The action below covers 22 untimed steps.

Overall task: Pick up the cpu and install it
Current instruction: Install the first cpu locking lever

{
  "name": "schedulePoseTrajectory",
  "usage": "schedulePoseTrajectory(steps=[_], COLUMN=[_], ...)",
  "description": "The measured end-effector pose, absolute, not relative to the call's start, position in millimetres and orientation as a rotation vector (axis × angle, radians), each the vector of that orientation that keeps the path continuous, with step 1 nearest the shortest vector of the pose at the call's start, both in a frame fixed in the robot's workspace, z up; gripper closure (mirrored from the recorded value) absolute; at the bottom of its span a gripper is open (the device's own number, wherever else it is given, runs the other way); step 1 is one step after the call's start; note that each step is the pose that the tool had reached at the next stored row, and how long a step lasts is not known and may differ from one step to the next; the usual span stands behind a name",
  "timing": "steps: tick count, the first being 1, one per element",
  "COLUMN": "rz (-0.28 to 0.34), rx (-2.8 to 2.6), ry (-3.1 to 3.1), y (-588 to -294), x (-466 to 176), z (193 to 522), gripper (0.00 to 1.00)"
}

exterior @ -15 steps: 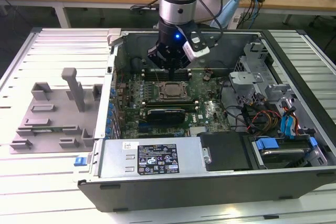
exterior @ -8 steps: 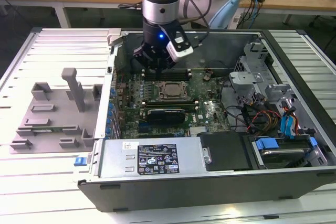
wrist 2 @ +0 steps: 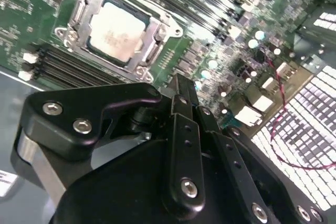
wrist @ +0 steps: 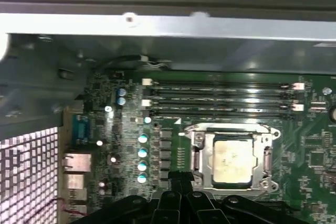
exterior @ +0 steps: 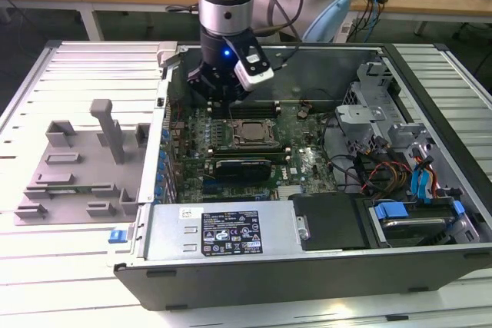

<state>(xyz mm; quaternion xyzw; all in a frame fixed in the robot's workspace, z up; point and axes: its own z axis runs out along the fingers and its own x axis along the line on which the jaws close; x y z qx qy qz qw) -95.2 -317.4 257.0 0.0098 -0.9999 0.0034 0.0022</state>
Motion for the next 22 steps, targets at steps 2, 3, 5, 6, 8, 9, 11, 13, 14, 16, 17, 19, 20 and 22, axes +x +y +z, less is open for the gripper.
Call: schedulePoseTrajectory(steps=[2,3,5,6,8,9,11,13,14,16,17,19,20,22], rz=[0.010,0.007,-0.064,-0.122,-0.231,-0.251,-0.296,-0.359,-0.359,-0.359,-0.359,-0.359,-0.359,-0.359], rx=[0.031,0.031,0.031,0.031,0.031,0.031,0.031,0.031,0.031,0.031,0.031,0.031,0.031,0.031], ry=[-3.137,-3.137,-3.137,-3.137,-3.132,-3.130,-3.127,-3.120,-3.120,-3.120,-3.120,-3.120,-3.120,-3.120], y=[-317,-317,-317,-317,-317,-317,-317,-318,-318,-318,-318,-318,-318,-318], x=[-97,-97,-99,-102,-104,-104,-105,-105,-105,-102,-100,-94,-91,-83], z=[257,257,257,257,257,257,257,257,257,256,256,256,256,256], gripper=[0.89,0.89,0.89,0.89,0.89,0.89,0.89,0.89,0.89,0.89,0.89,0.89,0.89,0.89])
